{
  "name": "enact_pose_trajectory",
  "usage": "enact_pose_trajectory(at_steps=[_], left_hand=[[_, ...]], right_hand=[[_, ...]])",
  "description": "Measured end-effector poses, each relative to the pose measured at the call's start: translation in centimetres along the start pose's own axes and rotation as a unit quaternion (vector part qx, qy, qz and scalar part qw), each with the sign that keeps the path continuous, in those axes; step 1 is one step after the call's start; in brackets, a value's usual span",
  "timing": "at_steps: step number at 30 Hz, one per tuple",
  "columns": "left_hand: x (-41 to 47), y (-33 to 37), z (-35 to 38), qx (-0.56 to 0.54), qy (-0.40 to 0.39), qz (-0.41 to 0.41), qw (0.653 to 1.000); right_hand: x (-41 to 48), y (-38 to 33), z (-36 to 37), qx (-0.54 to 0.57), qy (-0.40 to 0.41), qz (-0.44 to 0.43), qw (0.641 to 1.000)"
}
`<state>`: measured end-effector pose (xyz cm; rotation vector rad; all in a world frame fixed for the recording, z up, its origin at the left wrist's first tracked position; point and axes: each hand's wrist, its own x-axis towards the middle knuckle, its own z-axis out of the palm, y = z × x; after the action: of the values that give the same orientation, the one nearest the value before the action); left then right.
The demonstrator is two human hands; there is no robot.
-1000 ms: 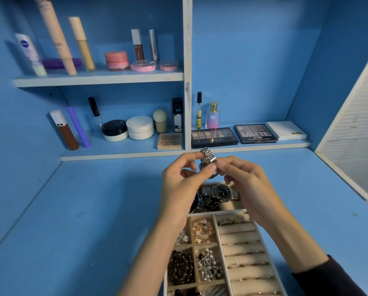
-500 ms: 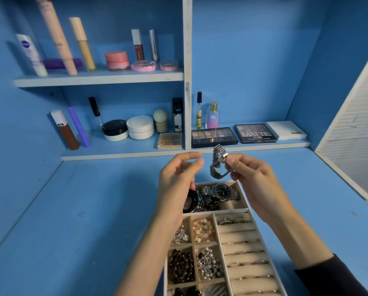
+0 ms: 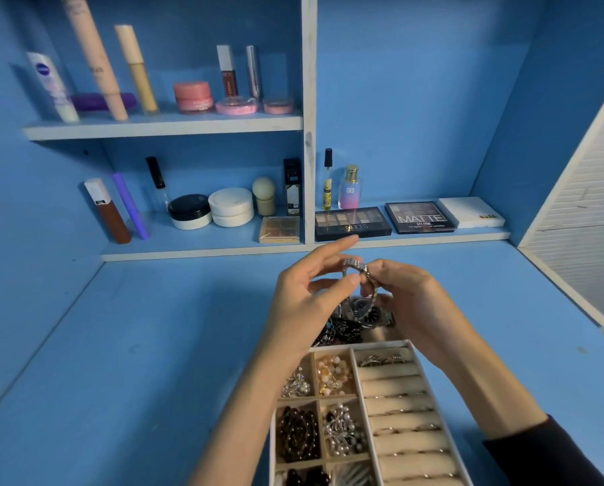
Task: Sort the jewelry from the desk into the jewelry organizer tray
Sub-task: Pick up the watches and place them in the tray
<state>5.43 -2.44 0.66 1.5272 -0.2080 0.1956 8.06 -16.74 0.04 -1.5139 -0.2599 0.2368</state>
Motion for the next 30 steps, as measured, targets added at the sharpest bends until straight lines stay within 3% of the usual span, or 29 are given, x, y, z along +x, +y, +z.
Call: enact_pose_trajectory(at_steps=[7,13,18,26,30], left_hand=[[0.1,-0.2,-0.9,0.145,0.07,0.022,0.987],[1.3,1.3,-1.6,0.062,0.088,-0.043,0.993],[2.1,2.3,-2.2,0.037,0.082,-0.085,0.992],[2.1,3.3,-3.3,-0.098,0.033,-0.155,0.983],[1.5,3.4,-3.1,-0.018,0.014,-0.134,0.991]], right_hand=[[0.1,0.0,0.1,0.02,0.005,0.012,1.0],[-0.3,-0.1,-0.4,-0.05,-0.115,-0.045,0.991],[-0.4,-0.3,0.3,-0.069,-0.128,-0.052,0.988],[-0.8,-1.3,-0.3,-0.089,-0.023,-0.087,0.992],[-0.9,-1.7,-1.3,-0.093,0.013,-0.067,0.993]])
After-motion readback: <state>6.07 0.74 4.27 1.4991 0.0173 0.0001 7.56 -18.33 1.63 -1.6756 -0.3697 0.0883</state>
